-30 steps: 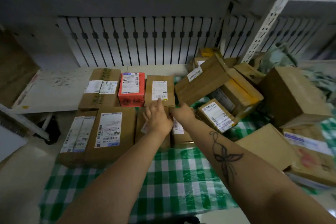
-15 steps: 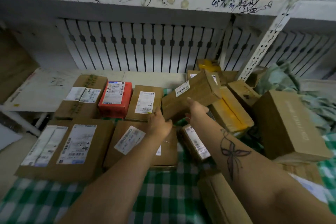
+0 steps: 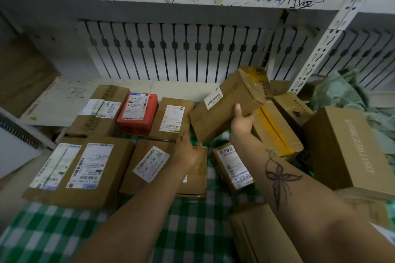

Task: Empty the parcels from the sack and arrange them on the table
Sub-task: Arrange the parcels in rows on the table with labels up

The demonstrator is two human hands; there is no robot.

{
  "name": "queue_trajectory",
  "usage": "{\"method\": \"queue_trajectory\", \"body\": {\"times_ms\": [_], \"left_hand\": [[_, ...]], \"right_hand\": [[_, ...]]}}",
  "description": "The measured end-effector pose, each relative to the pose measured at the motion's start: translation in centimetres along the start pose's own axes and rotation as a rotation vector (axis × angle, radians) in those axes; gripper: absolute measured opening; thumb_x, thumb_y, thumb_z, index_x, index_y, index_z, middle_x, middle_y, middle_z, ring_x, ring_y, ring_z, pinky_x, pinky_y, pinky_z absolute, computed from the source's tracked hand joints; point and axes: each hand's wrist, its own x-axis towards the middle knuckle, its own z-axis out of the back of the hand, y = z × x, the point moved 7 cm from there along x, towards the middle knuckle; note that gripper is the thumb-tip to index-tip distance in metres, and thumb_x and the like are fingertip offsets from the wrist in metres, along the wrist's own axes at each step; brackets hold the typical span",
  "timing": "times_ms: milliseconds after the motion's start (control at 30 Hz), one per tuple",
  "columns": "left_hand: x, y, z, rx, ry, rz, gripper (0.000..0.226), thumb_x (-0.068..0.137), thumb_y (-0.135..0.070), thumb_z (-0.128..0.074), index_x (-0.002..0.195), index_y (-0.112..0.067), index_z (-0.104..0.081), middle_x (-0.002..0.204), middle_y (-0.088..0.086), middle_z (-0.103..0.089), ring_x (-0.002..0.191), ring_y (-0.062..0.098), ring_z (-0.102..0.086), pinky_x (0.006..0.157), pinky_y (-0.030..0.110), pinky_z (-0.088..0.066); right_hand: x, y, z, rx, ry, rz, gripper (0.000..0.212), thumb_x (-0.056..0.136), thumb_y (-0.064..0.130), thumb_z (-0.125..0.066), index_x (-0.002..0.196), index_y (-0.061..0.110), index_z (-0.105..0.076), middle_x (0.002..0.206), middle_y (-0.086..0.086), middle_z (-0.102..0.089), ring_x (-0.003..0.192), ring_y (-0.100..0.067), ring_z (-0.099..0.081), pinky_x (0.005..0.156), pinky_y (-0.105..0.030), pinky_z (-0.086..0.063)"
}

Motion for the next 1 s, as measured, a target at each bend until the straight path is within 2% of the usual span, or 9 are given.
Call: {"method": "queue_trajectory", "body": {"times_ms": [133, 267, 400, 533, 633, 733, 800, 900, 1000], "left_hand": [[-0.3, -0.9, 0.9, -0.218, -0.018, 0.039, 0.072, 0.095, -0.052, -0.036, 0.151, -0.014, -0.01, 0.154, 0.012, -0.025, 0.14, 0.031, -0.028, 0.112, 0.042, -0.026], [0.1, -1.6, 2.0, -0.507, -0.123, 0.036, 0.08, 0.091, -0.06, -0.033, 0.151, -0.019, 0.0, 0.15, 0.008, -0.033, 0.134, 0.029, -0.038, 0.103, 0.037, -0.034], [0.9, -0.4, 2.1, -0.803, -0.155, 0.171, 0.066, 0.086, -0.053, -0.054, 0.141, -0.028, -0.027, 0.134, 0.004, -0.049, 0.114, 0.028, -0.055, 0.097, 0.048, -0.047], [1.1, 1.2, 1.4, -0.897, -0.228, 0.355, 0.066, 0.087, -0.044, -0.06, 0.141, -0.018, -0.031, 0.137, 0.009, -0.048, 0.119, 0.036, -0.052, 0.091, 0.046, -0.05], [0.9, 1.6, 0.4, -1.021, -0.265, 0.486, 0.067, 0.087, -0.039, -0.061, 0.141, -0.02, -0.026, 0.139, 0.013, -0.042, 0.12, 0.039, -0.05, 0.074, 0.047, -0.054], [1.2, 2.2, -0.4, -1.009, -0.313, 0.561, 0.067, 0.083, -0.045, -0.064, 0.134, -0.021, -0.029, 0.136, 0.014, -0.043, 0.118, 0.04, -0.051, 0.076, 0.053, -0.056], [1.7, 2.6, -0.9, -0.984, -0.308, 0.578, 0.069, 0.079, -0.049, -0.066, 0.13, -0.021, -0.029, 0.131, 0.014, -0.047, 0.113, 0.04, -0.053, 0.082, 0.057, -0.053], [2.8, 2.9, -1.7, -0.899, -0.27, 0.569, 0.078, 0.071, -0.057, -0.068, 0.129, -0.02, -0.029, 0.129, 0.017, -0.05, 0.111, 0.039, -0.055, 0.089, 0.055, -0.05], [3.4, 1.3, -1.1, -0.803, -0.229, 0.496, 0.078, 0.081, -0.046, -0.066, 0.138, -0.012, -0.025, 0.135, 0.015, -0.048, 0.118, 0.037, -0.052, 0.099, 0.047, -0.045]], "right_hand": [[-0.6, 2.8, 0.0, -0.064, 0.0, 0.157, 0.064, 0.096, 0.046, -0.04, 0.149, 0.015, -0.022, 0.145, -0.009, -0.042, 0.133, -0.029, -0.041, 0.113, -0.046, -0.033], [-0.3, 3.4, 0.2, -0.052, 0.014, 0.07, 0.062, 0.095, 0.057, -0.031, 0.138, 0.014, -0.038, 0.127, -0.008, -0.056, 0.119, -0.029, -0.053, 0.104, -0.045, -0.041], [-0.8, 1.9, -0.3, -0.127, 0.088, -0.123, 0.062, 0.087, 0.067, -0.036, 0.122, 0.017, -0.049, 0.112, -0.007, -0.063, 0.106, -0.029, -0.061, 0.1, -0.05, -0.045], [-1.9, 0.6, -2.4, -0.255, 0.369, -0.182, 0.059, 0.09, 0.035, -0.059, 0.142, 0.022, -0.035, 0.137, -0.008, -0.052, 0.124, -0.032, -0.051, 0.108, -0.051, -0.037], [-3.5, -0.3, -3.8, -0.481, 0.548, -0.178, 0.059, 0.093, 0.017, -0.055, 0.145, 0.028, -0.03, 0.136, -0.006, -0.049, 0.127, -0.032, -0.045, 0.106, -0.048, -0.037], [-4.1, -1.8, -3.9, -0.572, 0.583, -0.262, 0.05, 0.096, 0.017, -0.048, 0.139, 0.035, -0.031, 0.122, -0.003, -0.047, 0.124, -0.037, -0.044, 0.094, -0.055, -0.046], [-3.8, -2.3, -3.8, -0.582, 0.571, -0.271, 0.044, 0.098, 0.019, -0.046, 0.139, 0.03, -0.035, 0.131, -0.005, -0.049, 0.124, -0.037, -0.046, 0.089, -0.051, -0.049], [-2.6, -2.2, -3.6, -0.571, 0.499, -0.207, 0.04, 0.1, 0.019, -0.044, 0.14, 0.022, -0.039, 0.133, -0.01, -0.051, 0.122, -0.036, -0.049, 0.09, -0.047, -0.05], [-1.2, -2.4, -3.4, -0.56, 0.44, -0.182, 0.04, 0.1, 0.016, -0.039, 0.14, 0.022, -0.039, 0.126, -0.011, -0.054, 0.109, -0.031, -0.053, 0.09, -0.046, -0.05]]}}
